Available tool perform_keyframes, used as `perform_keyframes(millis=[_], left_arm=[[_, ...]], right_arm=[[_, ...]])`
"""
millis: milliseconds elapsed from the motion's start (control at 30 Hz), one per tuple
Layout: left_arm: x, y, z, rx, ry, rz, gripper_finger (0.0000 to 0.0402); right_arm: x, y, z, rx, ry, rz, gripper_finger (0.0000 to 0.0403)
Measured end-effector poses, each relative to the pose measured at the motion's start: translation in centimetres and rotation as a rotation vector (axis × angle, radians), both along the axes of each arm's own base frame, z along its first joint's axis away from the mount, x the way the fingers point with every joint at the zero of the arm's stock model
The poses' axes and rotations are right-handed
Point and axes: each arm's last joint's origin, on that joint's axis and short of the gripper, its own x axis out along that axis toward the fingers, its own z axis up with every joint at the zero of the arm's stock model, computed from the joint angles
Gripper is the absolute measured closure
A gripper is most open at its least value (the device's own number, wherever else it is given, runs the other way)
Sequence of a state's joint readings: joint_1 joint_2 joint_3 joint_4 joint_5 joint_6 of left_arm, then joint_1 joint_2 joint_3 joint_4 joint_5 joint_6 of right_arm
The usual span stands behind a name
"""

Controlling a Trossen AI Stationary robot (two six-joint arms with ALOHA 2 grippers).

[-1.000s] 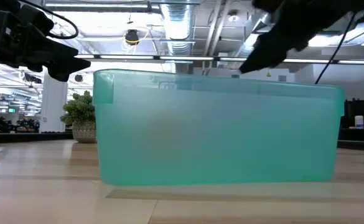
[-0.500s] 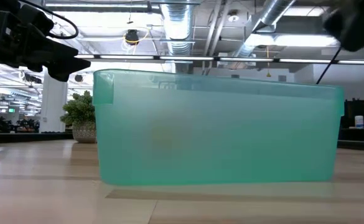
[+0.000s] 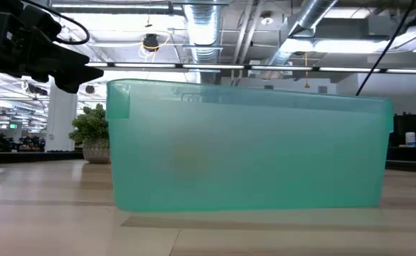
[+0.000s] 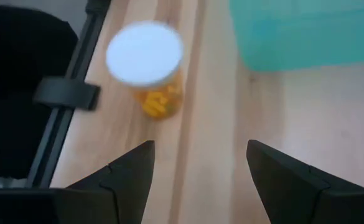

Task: Pick and place pill bottles into a basket
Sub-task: Put the orange pill bottle into the green bin

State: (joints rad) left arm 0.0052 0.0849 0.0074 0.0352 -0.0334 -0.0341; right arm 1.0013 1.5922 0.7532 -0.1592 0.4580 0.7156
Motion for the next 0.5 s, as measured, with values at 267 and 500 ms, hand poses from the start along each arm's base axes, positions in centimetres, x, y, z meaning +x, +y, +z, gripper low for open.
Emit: perform_keyframes(millis=[267,500], left_arm=[[0.0,0.0,0.0,0.000,0.000,0.000,0.0154],[0.0,0.0,0.0,0.000,0.000,0.000,0.0154]], right_arm=[[0.8,1.3,-2.0,0.043,-0.054,-0.037,0.0154],[1.8,1.8,-2.9,0.080,-0.087,-0.040,0.0154]])
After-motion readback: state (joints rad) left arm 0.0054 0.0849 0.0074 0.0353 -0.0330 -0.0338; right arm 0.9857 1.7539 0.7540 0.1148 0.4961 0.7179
